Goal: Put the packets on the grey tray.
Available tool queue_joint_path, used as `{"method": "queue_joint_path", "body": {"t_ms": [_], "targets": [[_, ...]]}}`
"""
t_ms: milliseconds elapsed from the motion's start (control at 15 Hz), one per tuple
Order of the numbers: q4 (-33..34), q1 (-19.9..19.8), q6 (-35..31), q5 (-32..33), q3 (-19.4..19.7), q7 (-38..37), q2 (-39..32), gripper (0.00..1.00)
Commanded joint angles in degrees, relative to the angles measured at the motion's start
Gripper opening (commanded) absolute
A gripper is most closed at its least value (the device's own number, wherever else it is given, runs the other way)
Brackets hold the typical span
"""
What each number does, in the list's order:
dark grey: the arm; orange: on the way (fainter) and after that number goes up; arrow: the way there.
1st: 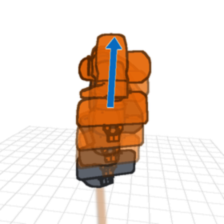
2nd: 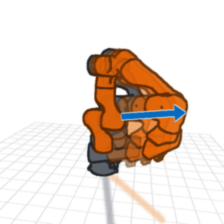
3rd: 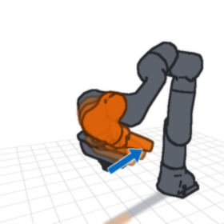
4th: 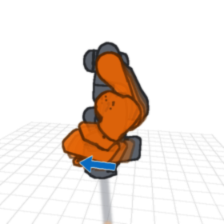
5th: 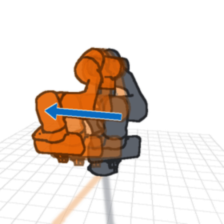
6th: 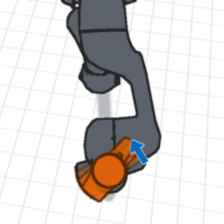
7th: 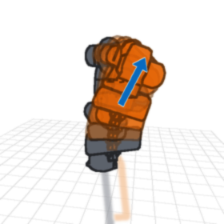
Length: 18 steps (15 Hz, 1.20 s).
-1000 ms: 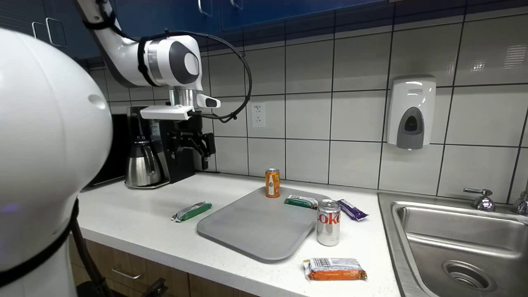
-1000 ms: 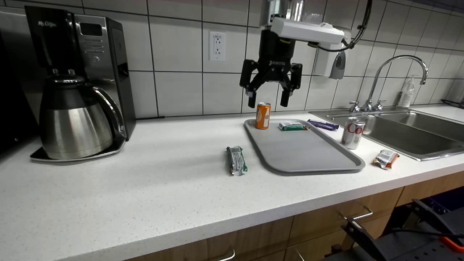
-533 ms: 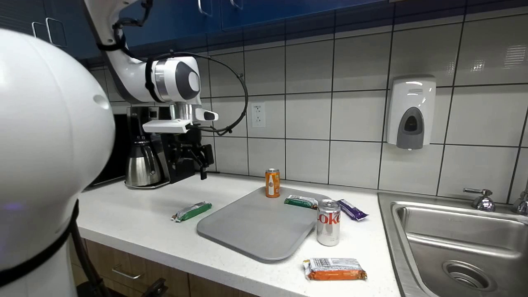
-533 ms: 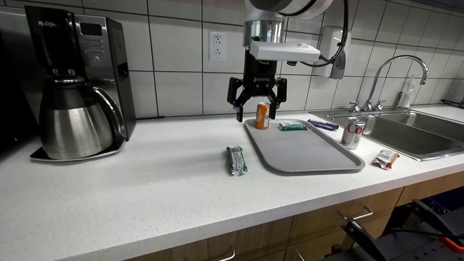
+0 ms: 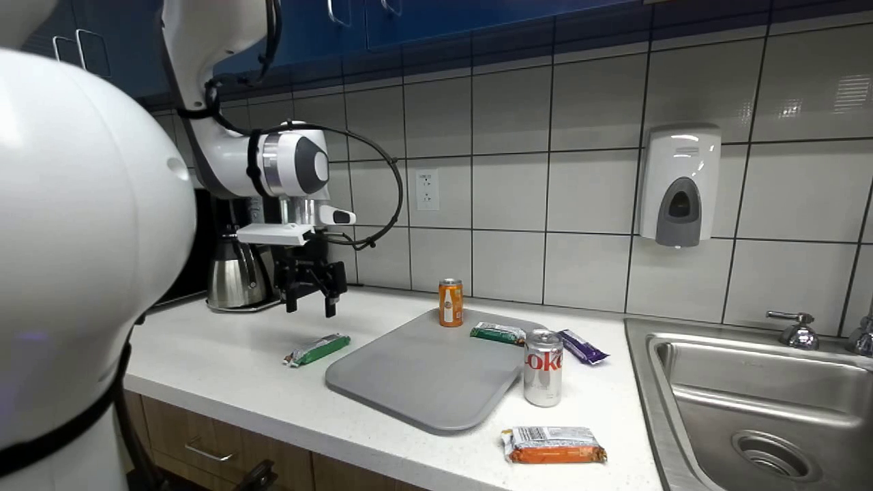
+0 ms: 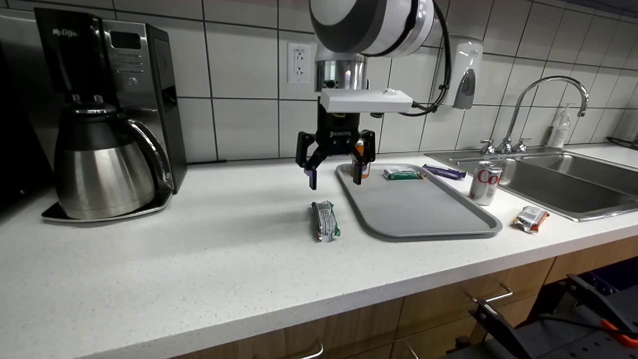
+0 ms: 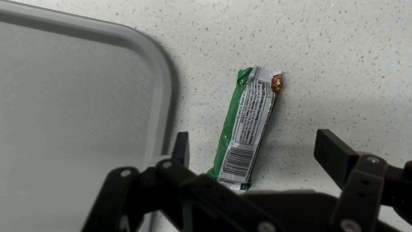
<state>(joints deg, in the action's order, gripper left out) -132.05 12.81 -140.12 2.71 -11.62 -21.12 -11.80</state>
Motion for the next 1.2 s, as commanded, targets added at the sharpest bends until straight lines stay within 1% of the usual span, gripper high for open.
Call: {"method": "queue_joint_path", "body": {"t_ms": [0,333,600,1133], "targets": [[2.69,1.86,-1.5,2.14,1.84,-2.3,-3.91,1.0],[5.69,2.79,-3.09,1.19,3.43,-1.79,-8.37,1.0],[7.77,4.07,-3.39,1.61,4.67,-2.19,-10.67,1.0],[9.55,6.4,-2.83,1.67,6.2,-2.92,-14.07,1.0]]}}
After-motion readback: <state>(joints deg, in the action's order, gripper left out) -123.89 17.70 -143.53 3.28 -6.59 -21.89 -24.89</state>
